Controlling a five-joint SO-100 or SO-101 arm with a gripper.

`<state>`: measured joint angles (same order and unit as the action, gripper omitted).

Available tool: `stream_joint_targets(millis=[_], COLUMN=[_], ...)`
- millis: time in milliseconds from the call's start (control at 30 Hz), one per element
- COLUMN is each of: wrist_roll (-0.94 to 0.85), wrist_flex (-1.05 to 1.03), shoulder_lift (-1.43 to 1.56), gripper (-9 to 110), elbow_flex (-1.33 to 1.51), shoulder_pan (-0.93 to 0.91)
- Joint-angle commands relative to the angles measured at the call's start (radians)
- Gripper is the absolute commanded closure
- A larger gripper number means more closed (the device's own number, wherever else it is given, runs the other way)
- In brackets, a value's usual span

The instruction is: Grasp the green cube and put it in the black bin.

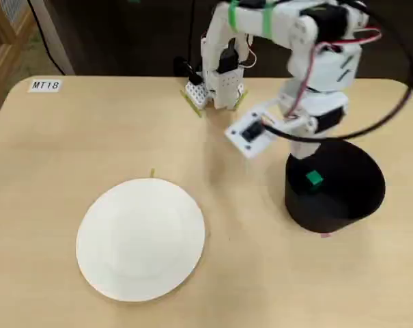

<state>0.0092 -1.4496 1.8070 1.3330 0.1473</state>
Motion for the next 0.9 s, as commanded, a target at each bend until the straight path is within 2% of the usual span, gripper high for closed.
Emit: stream_joint_targets(millis=[0, 200, 400, 867], wrist_roll=[0.095, 0.158, 0.055, 0.034], wrist_flex=[0.387, 0.365, 0.31, 0.321], shoulder_lift=[0.695, 1.391, 1.399, 1.399], gripper=[102, 102, 102, 102], elbow_flex=[0.684, 1.316, 1.42, 1.595], shoulder_pan=[-0.132, -0.12, -0.115, -0.13])
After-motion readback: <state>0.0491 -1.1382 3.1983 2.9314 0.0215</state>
